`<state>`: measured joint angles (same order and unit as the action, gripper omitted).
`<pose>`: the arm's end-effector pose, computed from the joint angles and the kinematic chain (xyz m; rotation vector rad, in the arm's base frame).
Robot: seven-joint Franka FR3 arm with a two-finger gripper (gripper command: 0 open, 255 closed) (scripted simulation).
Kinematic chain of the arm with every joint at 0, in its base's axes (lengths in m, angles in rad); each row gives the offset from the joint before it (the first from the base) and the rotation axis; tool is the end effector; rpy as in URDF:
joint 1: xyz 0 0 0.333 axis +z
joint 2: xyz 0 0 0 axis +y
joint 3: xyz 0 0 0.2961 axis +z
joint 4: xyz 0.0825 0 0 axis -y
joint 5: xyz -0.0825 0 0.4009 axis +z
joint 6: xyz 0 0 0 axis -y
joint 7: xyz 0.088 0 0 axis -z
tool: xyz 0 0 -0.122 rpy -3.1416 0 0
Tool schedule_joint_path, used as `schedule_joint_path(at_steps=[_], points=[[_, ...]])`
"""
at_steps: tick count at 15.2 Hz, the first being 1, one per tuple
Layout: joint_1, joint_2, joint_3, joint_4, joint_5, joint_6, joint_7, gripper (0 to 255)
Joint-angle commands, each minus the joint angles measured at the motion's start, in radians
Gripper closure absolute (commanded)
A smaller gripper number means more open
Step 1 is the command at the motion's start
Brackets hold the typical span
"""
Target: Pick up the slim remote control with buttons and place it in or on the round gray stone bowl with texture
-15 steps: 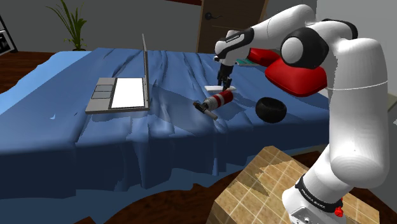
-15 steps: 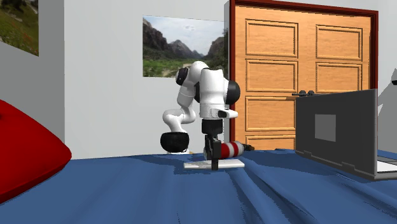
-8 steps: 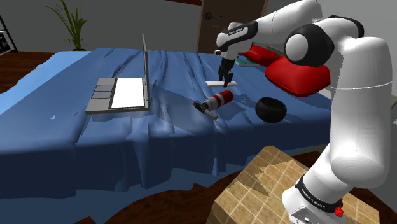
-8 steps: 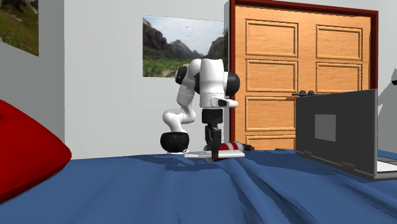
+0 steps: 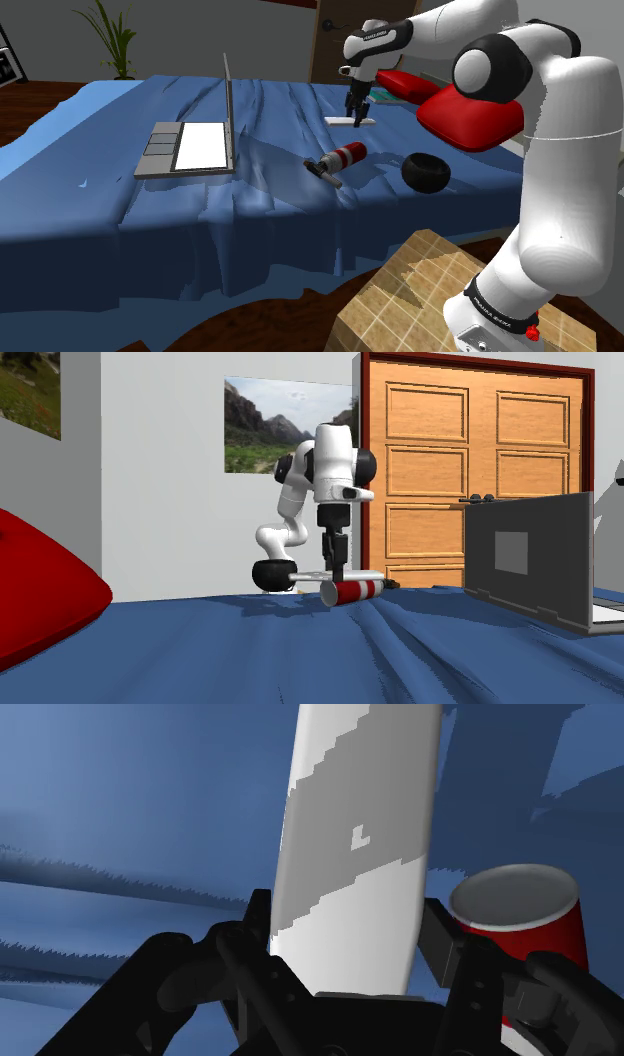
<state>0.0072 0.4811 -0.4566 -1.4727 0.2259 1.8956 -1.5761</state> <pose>0.6491 -0.2438 0.3838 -2.6709 -1.6336 -0.0042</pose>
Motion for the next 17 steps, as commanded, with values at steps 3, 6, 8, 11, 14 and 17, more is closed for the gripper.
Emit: schedule_joint_path(at_steps=[3, 6, 8, 11, 14, 17], points=[[-0.004, -0.007, -0.003, 0.046, -0.005, -0.052, 0.005, 255], [-0.007, -0.011, -0.005, 0.080, -0.008, -0.090, 0.008, 255], [-0.009, -0.013, -0.006, 0.105, -0.010, -0.116, 0.010, 255], [-0.014, -0.013, -0.008, 0.145, -0.011, -0.156, 0.013, 255], [-0.018, -0.012, -0.008, 0.180, -0.012, -0.188, 0.015, 255], [0.030, -0.162, -0.030, -0.035, -0.067, -0.114, 0.016, 255]])
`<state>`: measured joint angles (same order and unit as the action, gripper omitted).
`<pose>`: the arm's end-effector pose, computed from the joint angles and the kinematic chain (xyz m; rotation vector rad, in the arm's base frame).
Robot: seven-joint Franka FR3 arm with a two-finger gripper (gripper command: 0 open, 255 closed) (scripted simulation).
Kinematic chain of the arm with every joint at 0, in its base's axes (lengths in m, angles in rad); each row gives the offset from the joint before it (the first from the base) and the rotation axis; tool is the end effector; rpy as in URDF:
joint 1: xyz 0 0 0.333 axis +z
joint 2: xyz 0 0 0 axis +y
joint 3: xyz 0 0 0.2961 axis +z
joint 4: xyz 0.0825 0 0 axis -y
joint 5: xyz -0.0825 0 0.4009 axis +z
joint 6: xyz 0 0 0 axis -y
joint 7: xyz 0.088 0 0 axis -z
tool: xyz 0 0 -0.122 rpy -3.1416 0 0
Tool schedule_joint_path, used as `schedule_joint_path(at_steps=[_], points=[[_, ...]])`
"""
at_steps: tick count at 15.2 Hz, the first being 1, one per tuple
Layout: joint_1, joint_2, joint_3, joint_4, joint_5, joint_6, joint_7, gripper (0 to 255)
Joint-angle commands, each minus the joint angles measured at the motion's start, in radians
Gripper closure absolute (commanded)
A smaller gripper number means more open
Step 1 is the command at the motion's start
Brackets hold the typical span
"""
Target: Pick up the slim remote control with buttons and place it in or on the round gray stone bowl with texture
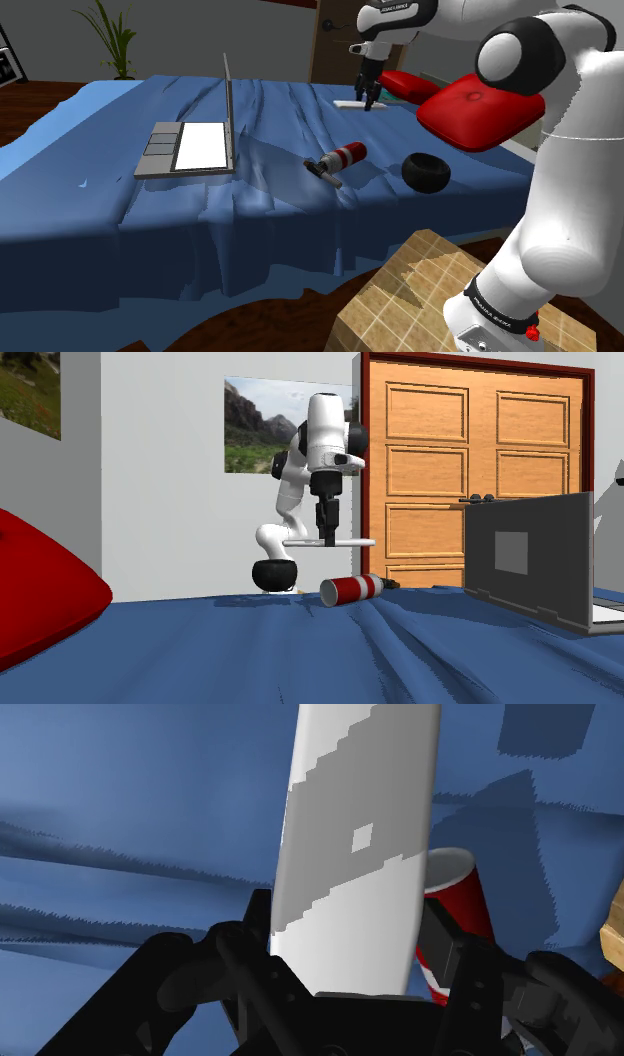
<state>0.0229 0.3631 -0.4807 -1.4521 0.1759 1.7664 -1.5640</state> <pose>0.6243 -0.2436 0.4598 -2.6714 -1.6332 -0.0032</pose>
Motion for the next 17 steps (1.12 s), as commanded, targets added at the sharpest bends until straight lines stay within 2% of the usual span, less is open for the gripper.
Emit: schedule_joint_path(at_steps=[1, 5, 9, 13, 17], points=[[0.027, -0.091, -0.011, -0.118, -0.037, 0.035, 0.007, 255], [0.061, -0.272, -0.025, -0.338, -0.121, 0.095, 0.029, 255], [0.067, -0.448, -0.026, -0.524, -0.210, 0.128, 0.063, 255], [0.047, -0.619, -0.014, -0.684, -0.295, 0.133, 0.095, 255], [0.007, -0.788, 0.005, -0.824, -0.367, 0.115, 0.117, 255]])
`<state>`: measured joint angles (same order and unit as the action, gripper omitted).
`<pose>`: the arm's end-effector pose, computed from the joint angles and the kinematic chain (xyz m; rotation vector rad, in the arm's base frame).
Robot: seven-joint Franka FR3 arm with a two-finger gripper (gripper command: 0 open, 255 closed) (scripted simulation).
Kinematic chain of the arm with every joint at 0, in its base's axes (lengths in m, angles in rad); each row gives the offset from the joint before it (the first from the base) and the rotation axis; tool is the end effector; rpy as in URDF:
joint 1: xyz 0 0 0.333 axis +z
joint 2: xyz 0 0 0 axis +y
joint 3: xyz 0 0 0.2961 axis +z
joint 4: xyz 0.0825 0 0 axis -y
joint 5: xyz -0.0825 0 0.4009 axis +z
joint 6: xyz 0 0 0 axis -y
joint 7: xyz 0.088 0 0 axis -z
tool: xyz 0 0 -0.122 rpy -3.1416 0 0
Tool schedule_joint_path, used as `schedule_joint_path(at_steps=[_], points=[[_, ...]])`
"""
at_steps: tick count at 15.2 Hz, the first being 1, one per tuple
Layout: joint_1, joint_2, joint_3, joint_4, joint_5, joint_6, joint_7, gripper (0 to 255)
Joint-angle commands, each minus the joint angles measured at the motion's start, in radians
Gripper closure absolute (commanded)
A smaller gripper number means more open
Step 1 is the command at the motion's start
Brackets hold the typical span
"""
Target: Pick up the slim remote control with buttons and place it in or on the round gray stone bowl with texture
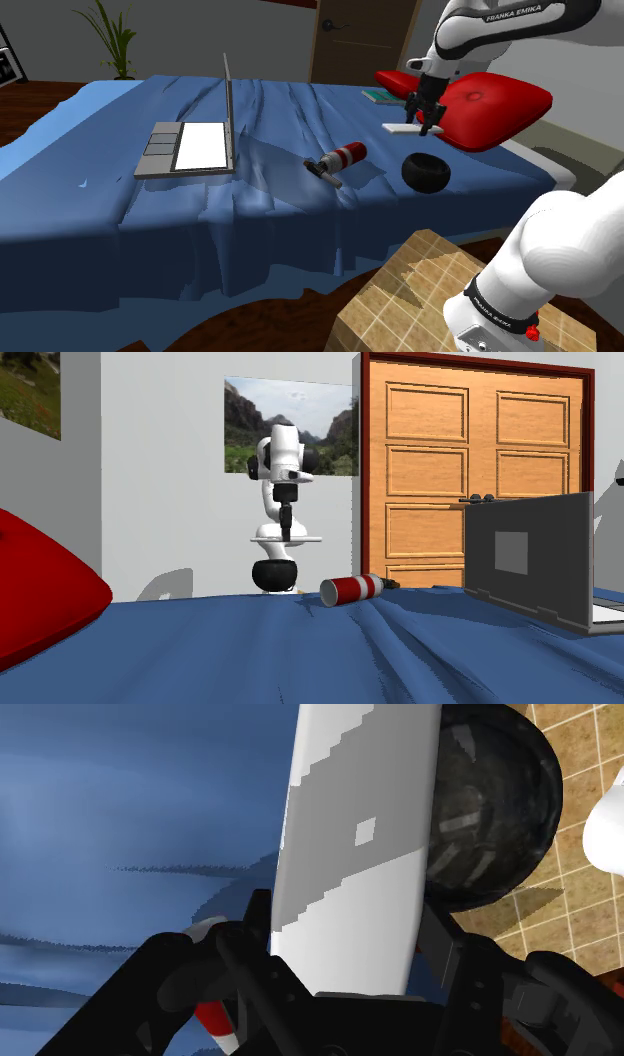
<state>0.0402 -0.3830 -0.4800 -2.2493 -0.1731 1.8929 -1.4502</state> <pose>0.4167 -0.2218 0.4591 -2.6700 -1.6320 -0.0043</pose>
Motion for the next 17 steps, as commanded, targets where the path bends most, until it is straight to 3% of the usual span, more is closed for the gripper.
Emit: schedule_joint_path(at_steps=[1, 6, 17], points=[[-0.023, -0.083, 0.010, -0.059, -0.033, -0.019, 0.007, 255], [-0.090, -0.278, 0.031, -0.196, -0.097, -0.076, 0.008, 255], [-0.098, -0.247, -0.008, -0.321, -0.123, 0.081, 0.010, 255]])
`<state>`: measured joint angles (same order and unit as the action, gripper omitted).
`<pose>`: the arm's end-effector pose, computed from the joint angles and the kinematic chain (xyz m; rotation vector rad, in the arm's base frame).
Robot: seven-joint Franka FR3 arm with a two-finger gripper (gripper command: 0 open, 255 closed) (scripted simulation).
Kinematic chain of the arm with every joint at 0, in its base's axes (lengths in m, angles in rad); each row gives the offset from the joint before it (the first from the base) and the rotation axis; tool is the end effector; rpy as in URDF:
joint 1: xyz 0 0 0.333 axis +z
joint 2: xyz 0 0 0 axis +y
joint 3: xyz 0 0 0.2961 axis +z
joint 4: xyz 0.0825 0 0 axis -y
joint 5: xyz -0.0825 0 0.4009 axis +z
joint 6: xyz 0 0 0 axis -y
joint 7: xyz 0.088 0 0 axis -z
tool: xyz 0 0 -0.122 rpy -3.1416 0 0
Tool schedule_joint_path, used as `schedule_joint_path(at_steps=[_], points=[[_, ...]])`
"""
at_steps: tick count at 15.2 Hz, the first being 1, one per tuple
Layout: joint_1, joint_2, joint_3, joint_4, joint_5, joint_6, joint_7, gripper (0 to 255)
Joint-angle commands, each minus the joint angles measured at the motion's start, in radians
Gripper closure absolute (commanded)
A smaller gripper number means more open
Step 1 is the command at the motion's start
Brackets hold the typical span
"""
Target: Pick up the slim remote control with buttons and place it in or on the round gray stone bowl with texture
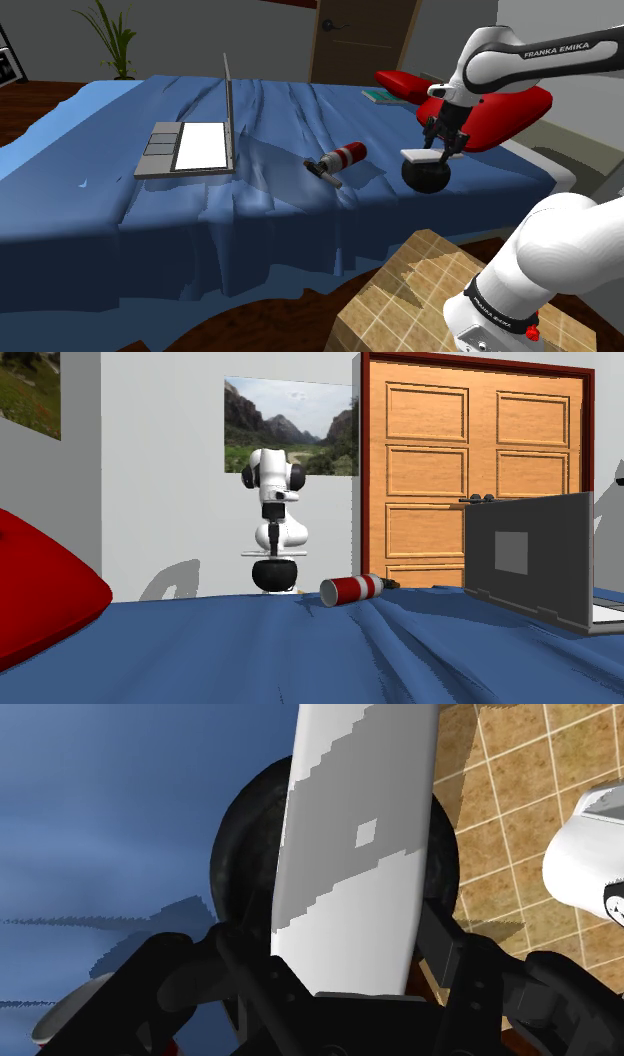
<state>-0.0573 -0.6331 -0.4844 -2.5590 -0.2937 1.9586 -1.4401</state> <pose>0.3334 -0.2161 0.4105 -2.6703 -1.6333 -0.0032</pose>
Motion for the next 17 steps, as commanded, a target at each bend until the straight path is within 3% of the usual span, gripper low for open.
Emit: schedule_joint_path(at_steps=[1, 10, 11, 16, 17], points=[[-0.001, 0.008, -0.008, -0.022, -0.005, 0.030, 0.000, 255], [-0.002, 0.016, -0.015, -0.039, -0.009, 0.056, 0.000, 255], [-0.002, 0.017, -0.015, -0.038, -0.009, 0.057, 0.000, 0], [-0.002, 0.016, -0.015, -0.039, -0.009, 0.056, 0.000, 0], [-0.001, 0.004, -0.005, -0.013, -0.003, 0.018, 0.000, 0]])
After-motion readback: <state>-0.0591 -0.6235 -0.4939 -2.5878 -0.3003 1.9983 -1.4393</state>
